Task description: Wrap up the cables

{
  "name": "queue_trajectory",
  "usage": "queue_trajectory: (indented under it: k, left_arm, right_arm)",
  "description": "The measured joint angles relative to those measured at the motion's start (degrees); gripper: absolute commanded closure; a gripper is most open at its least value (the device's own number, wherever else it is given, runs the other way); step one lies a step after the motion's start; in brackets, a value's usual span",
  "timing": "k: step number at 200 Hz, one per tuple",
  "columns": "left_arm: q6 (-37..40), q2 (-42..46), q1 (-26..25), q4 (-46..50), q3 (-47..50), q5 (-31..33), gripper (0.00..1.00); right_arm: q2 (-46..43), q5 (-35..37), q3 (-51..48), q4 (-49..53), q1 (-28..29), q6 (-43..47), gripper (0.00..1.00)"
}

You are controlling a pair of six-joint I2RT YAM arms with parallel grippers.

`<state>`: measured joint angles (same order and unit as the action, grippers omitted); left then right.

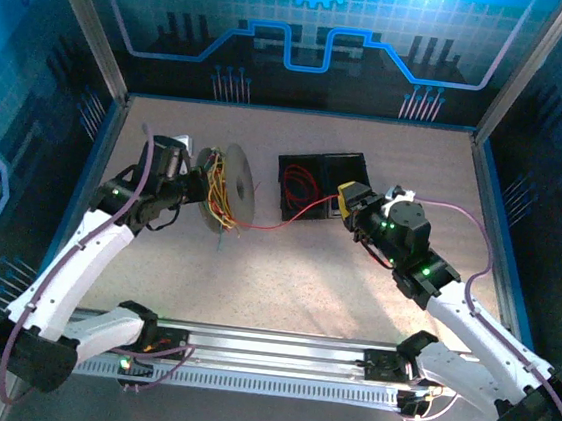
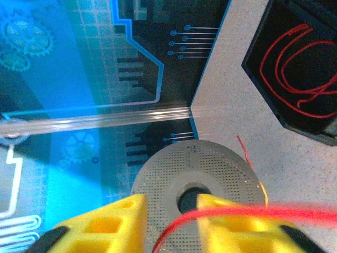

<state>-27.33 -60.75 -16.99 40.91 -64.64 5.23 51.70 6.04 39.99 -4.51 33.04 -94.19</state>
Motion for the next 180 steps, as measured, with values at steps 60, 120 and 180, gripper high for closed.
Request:
queue_trajectory:
  k: [60,120,180]
  left_arm:
    - [-0.28,1.66,0.42,-0.35,0.11,-3.45,1.00]
    - [-5.22,5.25,6.78,-3.15,0.11,-15.65,1.00]
    - [-10.54,6.29,10.78,-7.04,0.09,-30.23,1.00]
  right_arm:
    - [-2.80,-0.96,-4.44,1.46,-4.00,-0.74,1.00]
    - [-6.08,-5.05,-11.76,3.74,-6.86,0.37,1.00]
    - [1.07,-8.24,-14.82,0.50,-7.41,2.64,1.00]
